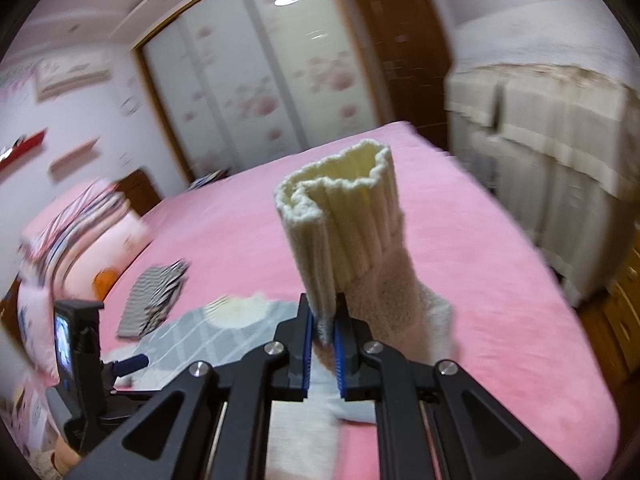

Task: Fold small clothes
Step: 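Lift the cuff with the right gripper, fold sleeve across the body, release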

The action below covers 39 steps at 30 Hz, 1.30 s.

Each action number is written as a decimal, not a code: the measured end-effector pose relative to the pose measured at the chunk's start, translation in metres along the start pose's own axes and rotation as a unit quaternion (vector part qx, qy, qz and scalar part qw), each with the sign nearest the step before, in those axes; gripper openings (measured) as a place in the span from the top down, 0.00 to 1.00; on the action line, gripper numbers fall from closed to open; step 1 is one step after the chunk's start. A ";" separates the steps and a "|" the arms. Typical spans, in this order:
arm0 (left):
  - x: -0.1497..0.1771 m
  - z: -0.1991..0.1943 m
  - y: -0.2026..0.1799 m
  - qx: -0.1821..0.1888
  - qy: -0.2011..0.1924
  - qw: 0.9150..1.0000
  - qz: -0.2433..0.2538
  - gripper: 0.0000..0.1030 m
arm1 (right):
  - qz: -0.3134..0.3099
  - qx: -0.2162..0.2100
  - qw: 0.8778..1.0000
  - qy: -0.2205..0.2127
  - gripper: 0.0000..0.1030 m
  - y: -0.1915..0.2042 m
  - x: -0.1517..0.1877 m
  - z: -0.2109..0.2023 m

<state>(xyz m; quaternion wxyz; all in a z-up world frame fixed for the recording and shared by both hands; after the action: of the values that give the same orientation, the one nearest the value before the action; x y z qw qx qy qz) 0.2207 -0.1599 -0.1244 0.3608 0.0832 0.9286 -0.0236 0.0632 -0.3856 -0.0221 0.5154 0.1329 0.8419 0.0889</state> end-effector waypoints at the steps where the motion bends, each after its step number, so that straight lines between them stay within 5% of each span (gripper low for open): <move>1: 0.002 -0.001 0.015 -0.006 -0.001 1.000 -0.006 0.01 | -0.008 -0.012 1.000 0.007 0.91 0.016 0.003 0.010; 9: 0.037 0.017 0.120 -0.039 0.026 0.997 -0.067 0.01 | -0.083 -0.061 0.989 0.109 0.91 0.123 0.078 0.099; 18: 0.075 0.044 0.181 -0.039 0.066 0.989 -0.126 0.01 | -0.149 -0.065 0.962 0.218 0.91 0.175 0.185 0.150; 23: 0.080 0.049 0.192 -0.030 0.070 0.988 -0.137 0.01 | -0.164 -0.063 0.956 0.235 0.90 0.196 0.209 0.162; 29: 0.083 0.052 0.185 0.001 0.077 0.988 -0.137 0.01 | -0.170 -0.074 0.949 0.255 0.73 0.200 0.223 0.166; 31: 0.082 0.053 0.180 0.014 0.079 0.987 -0.139 0.01 | -0.160 -0.081 0.950 0.256 0.66 0.196 0.221 0.157; 39: 0.080 0.061 0.150 0.068 0.097 0.983 -0.139 0.01 | -0.191 -0.043 0.956 0.217 0.65 0.164 0.207 0.106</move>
<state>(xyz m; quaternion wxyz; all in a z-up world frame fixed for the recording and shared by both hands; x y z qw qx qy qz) 0.2290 -0.0076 -0.2205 0.2554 -0.0205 0.9580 -0.1286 0.0893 -0.1632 -0.1982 0.3327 -0.0755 0.9386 0.0512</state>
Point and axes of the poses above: each gripper's, at about its wrist camera, not at the fingertips, and z roughly the way its jaws point, y to its left, x to its underside, the point moved 6 cm from there along z, roughly the way its jaws point, and after that the axes turned 6 degrees about -y, right-handed, at the moved point
